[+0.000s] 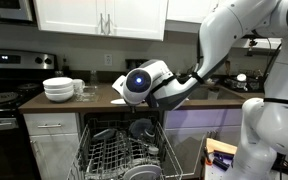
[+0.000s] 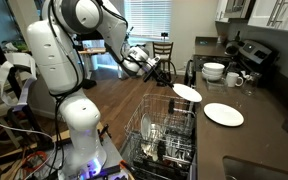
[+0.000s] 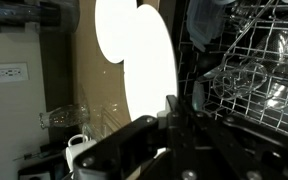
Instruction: Put the plates near each other in the dishwasher
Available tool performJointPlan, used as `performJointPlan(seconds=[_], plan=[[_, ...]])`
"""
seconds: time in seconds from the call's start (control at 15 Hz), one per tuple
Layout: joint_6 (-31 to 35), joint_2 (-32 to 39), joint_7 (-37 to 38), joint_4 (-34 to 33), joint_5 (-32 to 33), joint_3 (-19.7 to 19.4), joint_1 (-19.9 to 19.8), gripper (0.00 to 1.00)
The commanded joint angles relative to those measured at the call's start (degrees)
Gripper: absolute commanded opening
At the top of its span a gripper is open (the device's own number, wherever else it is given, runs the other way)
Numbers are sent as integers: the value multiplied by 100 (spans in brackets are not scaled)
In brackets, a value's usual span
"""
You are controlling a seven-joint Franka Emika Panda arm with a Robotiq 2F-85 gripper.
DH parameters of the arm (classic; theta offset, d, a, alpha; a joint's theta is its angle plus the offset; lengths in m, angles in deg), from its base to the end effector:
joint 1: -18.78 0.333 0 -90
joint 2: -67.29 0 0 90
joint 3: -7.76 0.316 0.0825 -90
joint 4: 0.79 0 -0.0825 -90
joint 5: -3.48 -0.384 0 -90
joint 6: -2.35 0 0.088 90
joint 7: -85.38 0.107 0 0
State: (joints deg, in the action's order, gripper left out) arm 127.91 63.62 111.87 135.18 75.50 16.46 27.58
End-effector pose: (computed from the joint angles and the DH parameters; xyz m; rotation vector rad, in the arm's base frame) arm 0.4806 0.1158 0.3579 2.0602 0.7554 0.3136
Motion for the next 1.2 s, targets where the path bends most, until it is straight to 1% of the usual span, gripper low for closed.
performJointPlan(seconds=[0.0,0.13,0.2,0.67,1.13], plan=[[-6,-67,-10,25,-10,8,0,5],[-5,-156,-10,62,-10,4,-1,5],[-113,-187,31,77,-9,41,26,2],[-315,-239,95,223,-43,274,205,2],[-517,-309,82,306,-291,466,411,2]])
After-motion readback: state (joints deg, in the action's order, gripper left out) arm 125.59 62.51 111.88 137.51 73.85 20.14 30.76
